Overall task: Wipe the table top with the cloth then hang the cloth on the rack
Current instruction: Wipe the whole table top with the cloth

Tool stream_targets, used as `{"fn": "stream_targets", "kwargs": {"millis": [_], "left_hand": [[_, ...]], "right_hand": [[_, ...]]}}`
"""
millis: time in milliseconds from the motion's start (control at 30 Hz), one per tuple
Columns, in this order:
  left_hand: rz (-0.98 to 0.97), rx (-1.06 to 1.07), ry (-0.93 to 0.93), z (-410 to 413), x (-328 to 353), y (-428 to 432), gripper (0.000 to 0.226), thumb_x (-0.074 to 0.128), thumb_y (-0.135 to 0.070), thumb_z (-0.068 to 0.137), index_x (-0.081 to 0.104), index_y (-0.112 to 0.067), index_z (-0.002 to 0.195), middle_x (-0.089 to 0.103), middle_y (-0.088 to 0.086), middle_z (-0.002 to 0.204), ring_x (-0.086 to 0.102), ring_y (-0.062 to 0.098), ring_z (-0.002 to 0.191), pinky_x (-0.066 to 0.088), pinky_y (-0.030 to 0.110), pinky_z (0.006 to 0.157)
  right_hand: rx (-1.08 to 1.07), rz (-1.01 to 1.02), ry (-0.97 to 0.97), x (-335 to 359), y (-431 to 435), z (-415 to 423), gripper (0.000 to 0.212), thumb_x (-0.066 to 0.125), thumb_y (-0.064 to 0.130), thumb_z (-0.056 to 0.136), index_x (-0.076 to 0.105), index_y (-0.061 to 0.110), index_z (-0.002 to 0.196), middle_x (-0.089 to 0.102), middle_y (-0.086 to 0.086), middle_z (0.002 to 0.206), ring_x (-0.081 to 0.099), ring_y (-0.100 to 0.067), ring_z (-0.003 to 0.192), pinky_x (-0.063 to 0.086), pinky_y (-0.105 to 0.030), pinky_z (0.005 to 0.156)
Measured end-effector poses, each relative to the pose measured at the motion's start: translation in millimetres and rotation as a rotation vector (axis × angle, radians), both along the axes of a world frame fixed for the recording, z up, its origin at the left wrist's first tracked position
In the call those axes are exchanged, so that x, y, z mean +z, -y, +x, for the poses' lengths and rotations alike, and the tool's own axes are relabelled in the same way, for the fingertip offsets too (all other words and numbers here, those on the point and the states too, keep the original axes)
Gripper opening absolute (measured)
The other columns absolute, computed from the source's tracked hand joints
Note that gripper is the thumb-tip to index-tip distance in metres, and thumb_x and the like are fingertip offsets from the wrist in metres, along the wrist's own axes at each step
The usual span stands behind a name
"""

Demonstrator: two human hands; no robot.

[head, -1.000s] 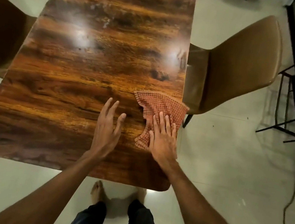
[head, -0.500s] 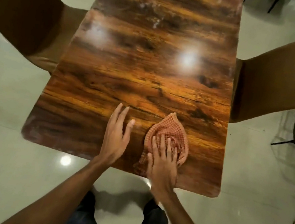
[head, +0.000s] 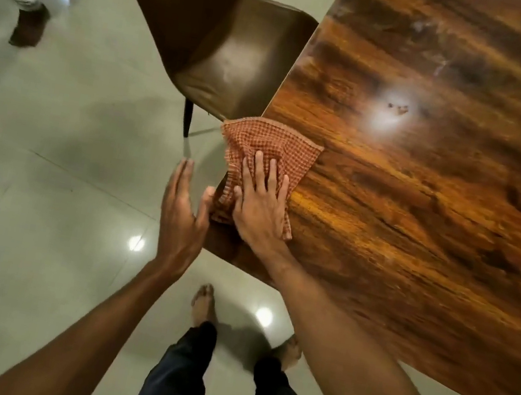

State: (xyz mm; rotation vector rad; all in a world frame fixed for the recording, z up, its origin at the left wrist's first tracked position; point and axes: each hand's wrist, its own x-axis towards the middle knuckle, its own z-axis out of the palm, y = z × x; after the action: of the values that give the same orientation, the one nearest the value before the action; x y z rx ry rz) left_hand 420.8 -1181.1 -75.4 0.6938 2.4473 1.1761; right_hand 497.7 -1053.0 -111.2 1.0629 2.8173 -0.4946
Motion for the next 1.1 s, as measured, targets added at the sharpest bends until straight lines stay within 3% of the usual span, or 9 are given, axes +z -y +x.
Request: {"fn": "stream_targets", "kwargs": {"millis": [167, 300, 400, 500, 600, 767, 867, 1000, 1100], "left_hand": [[0.050, 0.095, 0.014, -17.0, 4.8, 17.8, 0.066, 0.044, -0.047, 0.104, 0.022, -0.019, 0.160, 0.026, 0.004, 0.166, 0.025, 0.019, 0.153, 0.026, 0.037, 0.122], [0.043, 0.036, -0.008, -5.4, 10.3, 12.8, 0.067, 0.043, -0.048, 0.105, 0.021, -0.017, 0.160, 0.026, 0.005, 0.166, 0.025, 0.021, 0.153, 0.028, 0.041, 0.122], [0.044, -0.052, 0.015, 20.7, 17.7, 1.0, 0.070, 0.039, -0.054, 0.103, 0.019, -0.019, 0.160, 0.025, 0.005, 0.167, 0.026, 0.023, 0.153, 0.030, 0.048, 0.121], [0.040, -0.141, 0.017, 59.5, 25.3, -15.0, 0.072, 0.037, -0.059, 0.102, 0.018, -0.022, 0.161, 0.025, 0.006, 0.167, 0.027, 0.026, 0.152, 0.031, 0.054, 0.120], [0.036, -0.217, 0.000, 97.9, 27.7, -27.2, 0.070, 0.039, -0.055, 0.103, 0.017, -0.023, 0.161, 0.023, 0.005, 0.167, 0.024, 0.023, 0.153, 0.028, 0.053, 0.122], [0.053, -0.388, 0.016, 175.8, 30.0, -47.3, 0.068, 0.043, -0.049, 0.104, 0.017, -0.023, 0.161, 0.023, 0.003, 0.167, 0.023, 0.020, 0.154, 0.027, 0.054, 0.122], [0.049, -0.451, 0.034, 216.6, 33.1, -60.4, 0.067, 0.043, -0.049, 0.104, 0.016, -0.025, 0.161, 0.022, 0.003, 0.167, 0.025, 0.021, 0.153, 0.030, 0.056, 0.120], [0.046, -0.532, 0.033, 273.3, 36.8, -77.9, 0.066, 0.043, -0.041, 0.106, 0.015, -0.022, 0.162, 0.019, 0.001, 0.169, 0.021, 0.019, 0.155, 0.029, 0.055, 0.122], [0.020, -0.591, 0.051, 309.1, 37.5, -91.1, 0.067, 0.044, -0.040, 0.105, 0.014, -0.022, 0.162, 0.020, 0.003, 0.168, 0.023, 0.020, 0.154, 0.031, 0.057, 0.120]], "right_hand": [[0.068, -0.042, -0.102, -3.8, 91.5, 13.7, 0.068, 0.035, 0.039, 0.109, 0.008, 0.019, 0.168, -0.005, -0.004, 0.176, -0.010, -0.026, 0.162, 0.005, -0.056, 0.129], [0.113, -0.079, -0.099, -5.4, 94.2, 37.6, 0.066, 0.037, 0.030, 0.108, 0.011, 0.019, 0.168, -0.003, 0.000, 0.176, -0.007, -0.022, 0.162, 0.007, -0.055, 0.129], [0.103, -0.044, -0.027, -4.4, 83.7, 77.6, 0.064, 0.031, 0.035, 0.107, 0.013, 0.023, 0.167, 0.001, 0.002, 0.176, 0.001, -0.022, 0.162, 0.009, -0.055, 0.130], [-0.081, 0.014, 0.024, -6.4, 59.9, 148.7, 0.061, 0.019, 0.042, 0.109, 0.016, 0.024, 0.167, 0.003, 0.001, 0.176, 0.003, -0.022, 0.162, 0.012, -0.056, 0.128], [-0.335, 0.028, 0.057, -5.5, 45.9, 189.2, 0.063, 0.013, 0.045, 0.109, 0.008, 0.022, 0.168, -0.001, -0.001, 0.176, -0.001, -0.026, 0.162, 0.004, -0.056, 0.130], [-0.211, -0.038, -0.083, -5.7, 56.9, 236.6, 0.061, 0.022, 0.042, 0.108, 0.013, 0.028, 0.167, 0.001, 0.001, 0.176, 0.004, -0.026, 0.162, 0.004, -0.056, 0.130], [-0.396, 0.048, -0.005, -10.6, 28.1, 323.3, 0.059, 0.028, 0.043, 0.108, 0.021, 0.028, 0.165, 0.011, -0.001, 0.175, 0.015, -0.026, 0.161, 0.008, -0.058, 0.129], [-0.726, 0.026, 0.028, -8.8, -8.1, 441.8, 0.061, 0.028, 0.044, 0.111, 0.010, 0.029, 0.167, 0.007, -0.002, 0.175, 0.005, -0.026, 0.162, 0.004, -0.056, 0.130], [-0.696, 0.020, 0.050, -9.3, -22.3, 473.2, 0.061, 0.028, 0.044, 0.111, 0.009, 0.029, 0.167, 0.003, -0.002, 0.175, 0.000, -0.027, 0.162, 0.004, -0.055, 0.130]]}}
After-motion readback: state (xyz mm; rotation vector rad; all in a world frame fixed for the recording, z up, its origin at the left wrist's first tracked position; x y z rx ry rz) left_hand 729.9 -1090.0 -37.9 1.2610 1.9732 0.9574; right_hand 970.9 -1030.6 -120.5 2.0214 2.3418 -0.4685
